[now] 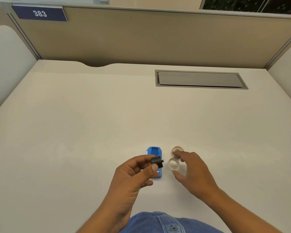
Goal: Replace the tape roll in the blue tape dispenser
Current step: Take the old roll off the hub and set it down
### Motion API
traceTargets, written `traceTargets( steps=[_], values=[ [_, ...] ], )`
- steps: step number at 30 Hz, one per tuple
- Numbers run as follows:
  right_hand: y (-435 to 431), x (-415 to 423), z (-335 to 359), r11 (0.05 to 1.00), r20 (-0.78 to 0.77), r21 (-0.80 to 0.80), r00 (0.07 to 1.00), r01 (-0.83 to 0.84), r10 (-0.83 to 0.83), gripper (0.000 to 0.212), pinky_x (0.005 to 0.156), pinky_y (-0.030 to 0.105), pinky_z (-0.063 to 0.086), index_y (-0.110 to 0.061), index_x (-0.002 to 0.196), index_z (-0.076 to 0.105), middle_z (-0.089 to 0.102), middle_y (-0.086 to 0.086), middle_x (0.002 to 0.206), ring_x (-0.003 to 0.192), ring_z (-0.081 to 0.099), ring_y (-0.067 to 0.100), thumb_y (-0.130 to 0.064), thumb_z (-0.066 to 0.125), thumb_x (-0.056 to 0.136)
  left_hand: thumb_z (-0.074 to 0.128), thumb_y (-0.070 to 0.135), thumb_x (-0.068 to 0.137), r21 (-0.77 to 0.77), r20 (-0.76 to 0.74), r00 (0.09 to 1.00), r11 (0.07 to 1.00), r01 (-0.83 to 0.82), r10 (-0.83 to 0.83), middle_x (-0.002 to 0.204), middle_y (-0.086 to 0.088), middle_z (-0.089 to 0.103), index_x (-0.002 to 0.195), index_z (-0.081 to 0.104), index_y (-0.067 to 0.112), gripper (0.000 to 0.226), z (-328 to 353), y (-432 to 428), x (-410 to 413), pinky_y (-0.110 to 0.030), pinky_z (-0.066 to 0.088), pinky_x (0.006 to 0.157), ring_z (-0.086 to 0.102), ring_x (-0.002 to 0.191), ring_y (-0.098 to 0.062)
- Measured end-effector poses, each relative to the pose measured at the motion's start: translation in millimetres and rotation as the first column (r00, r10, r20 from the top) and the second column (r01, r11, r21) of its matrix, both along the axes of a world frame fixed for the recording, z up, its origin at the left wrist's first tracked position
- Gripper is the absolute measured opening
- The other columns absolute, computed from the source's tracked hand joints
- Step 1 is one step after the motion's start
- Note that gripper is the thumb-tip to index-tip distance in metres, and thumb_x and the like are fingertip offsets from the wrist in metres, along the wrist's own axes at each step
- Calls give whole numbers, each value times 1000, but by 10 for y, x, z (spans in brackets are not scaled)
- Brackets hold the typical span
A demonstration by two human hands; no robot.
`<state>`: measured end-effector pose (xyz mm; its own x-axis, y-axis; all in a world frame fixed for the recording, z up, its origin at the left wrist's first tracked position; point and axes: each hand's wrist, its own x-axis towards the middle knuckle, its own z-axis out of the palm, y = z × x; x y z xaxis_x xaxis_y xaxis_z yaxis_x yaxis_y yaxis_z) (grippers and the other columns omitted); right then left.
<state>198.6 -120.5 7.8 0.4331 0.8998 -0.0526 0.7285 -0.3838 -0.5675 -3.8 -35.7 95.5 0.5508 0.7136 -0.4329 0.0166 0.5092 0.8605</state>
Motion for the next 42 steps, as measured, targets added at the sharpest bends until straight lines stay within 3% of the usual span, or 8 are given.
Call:
traceTargets(
  steps=[4,9,16,22,26,30,36,42],
  values=[
    [63,-32,-90,998,158,-54,987,-20,28,55,79,20,39,-37,122,55,64,-14,107,96,55,11,-37,77,73,80,36,58,0,-6,1000,1000,-14,14,100,-3,78,97,76,23,41,-21,26,1,-30,54,69,72,78,-16],
    [126,-9,-155,996,167,-85,985,-17,32,52,81,24,43,-36,124,53,65,-11,110,99,55,13,-40,72,77,80,36,57,-12,-15,1000,1000,-22,22,98,-4,78,97,76,24,42,-55,47,16,-32,53,70,72,76,-15],
    [158,74,-131,998,204,-55,979,13,-2,48,74,22,41,-31,115,61,67,-8,105,93,58,14,-42,78,72,81,29,67,1,-20,1000,1000,3,-3,99,-4,78,96,76,25,30,-67,52,59,-24,54,66,72,81,-16],
    [178,238,-40,996,149,32,985,80,-84,35,74,24,44,-30,110,61,66,-11,106,88,55,12,-23,72,77,83,21,62,5,-22,1000,1000,-11,11,99,-5,78,94,76,24,33,-82,63,37,-28,52,69,71,85,-16],
    [261,361,-22,989,194,-135,977,-66,92,55,92,27,44,-28,130,51,55,-9,132,114,50,16,-15,67,78,73,2,78,40,-45,999,999,0,1,97,-6,78,91,76,25,27,-91,46,30,-27,54,71,71,87,-17],
    [385,429,-21,946,239,-276,941,-169,238,65,101,32,41,-30,141,40,42,-9,146,127,43,18,-15,62,81,71,-1,80,69,-86,996,998,12,-6,94,-4,78,91,76,27,30,-92,23,13,-27,55,75,70,80,-15],
    [462,517,-80,936,233,-314,943,-160,239,52,87,29,46,-33,133,49,54,-9,127,111,51,17,-23,59,83,73,1,78,104,-111,994,995,2,9,93,-2,78,91,75,28,30,-74,8,-19,-25,57,74,70,78,-13],
    [366,631,-38,979,93,-196,992,-63,82,47,90,30,47,-31,125,57,59,-8,123,112,56,16,-21,66,80,74,6,77,171,-138,990,985,0,24,93,5,78,90,74,33,30,1,-2,-77,-17,55,66,69,71,-8]
  ],
)
